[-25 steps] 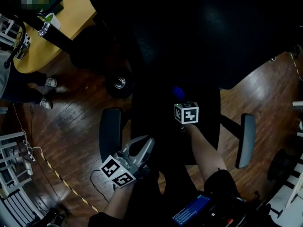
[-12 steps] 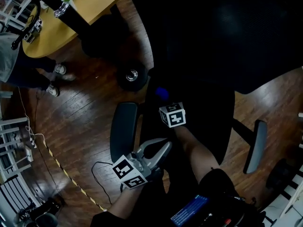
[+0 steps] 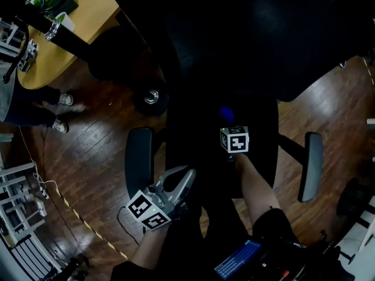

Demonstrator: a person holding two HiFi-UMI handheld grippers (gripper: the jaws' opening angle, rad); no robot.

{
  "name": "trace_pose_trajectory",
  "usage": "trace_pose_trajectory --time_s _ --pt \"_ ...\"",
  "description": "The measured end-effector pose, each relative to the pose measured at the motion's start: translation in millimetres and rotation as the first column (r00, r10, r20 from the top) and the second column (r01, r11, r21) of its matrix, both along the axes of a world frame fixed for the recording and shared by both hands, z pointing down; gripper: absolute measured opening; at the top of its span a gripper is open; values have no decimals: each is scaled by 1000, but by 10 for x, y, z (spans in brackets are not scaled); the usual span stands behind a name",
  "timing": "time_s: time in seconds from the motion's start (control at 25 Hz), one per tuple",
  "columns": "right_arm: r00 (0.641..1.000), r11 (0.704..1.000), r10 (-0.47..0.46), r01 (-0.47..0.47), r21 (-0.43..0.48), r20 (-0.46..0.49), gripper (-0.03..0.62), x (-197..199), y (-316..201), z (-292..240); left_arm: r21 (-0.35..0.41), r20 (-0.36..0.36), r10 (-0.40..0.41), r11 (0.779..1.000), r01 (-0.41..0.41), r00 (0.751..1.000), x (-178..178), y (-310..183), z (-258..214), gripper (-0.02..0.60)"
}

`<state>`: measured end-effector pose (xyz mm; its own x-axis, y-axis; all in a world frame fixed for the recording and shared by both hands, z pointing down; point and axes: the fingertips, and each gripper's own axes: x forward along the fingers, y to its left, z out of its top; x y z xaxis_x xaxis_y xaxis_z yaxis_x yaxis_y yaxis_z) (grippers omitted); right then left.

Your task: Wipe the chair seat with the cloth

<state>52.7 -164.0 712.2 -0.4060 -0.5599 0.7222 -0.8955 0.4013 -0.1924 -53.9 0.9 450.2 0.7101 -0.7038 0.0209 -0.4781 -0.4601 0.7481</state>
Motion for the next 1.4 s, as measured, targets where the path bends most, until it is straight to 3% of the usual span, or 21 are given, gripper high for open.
trace_pose_trajectory --time_s 0.2,0.32,0.76,0.92,1.08,1.24,1.4 --pt "985 988 149 -152 -27 -93 38 1051 79 -15 -5 10 26 1000 -26 1000 92 39 -14 -8" --pt "967 975 215 -221 -30 -134 38 1487 135 -73 1 2 24 1000 -24 1000 137 38 -66 -8" --pt "968 977 215 -214 22 -126 38 1577 138 -110 16 5 -16 1000 16 1000 63 80 -75 -8" --pt "987 987 152 -149 53 -57 38 1027 237 -270 8 -3 -48 999 48 999 -40 164 -40 -8" --pt "999 998 -7 3 61 53 38 -95 387 -377 29 -27 -70 997 71 997 -120 173 -110 -8" --pt "980 988 -151 148 31 132 38 -1094 678 -382 36 -30 -79 996 80 996 -152 171 -121 -8" --pt "957 967 -249 255 -23 150 38 -1665 1023 -348 43 -36 -83 995 85 996 -172 176 -135 -8"
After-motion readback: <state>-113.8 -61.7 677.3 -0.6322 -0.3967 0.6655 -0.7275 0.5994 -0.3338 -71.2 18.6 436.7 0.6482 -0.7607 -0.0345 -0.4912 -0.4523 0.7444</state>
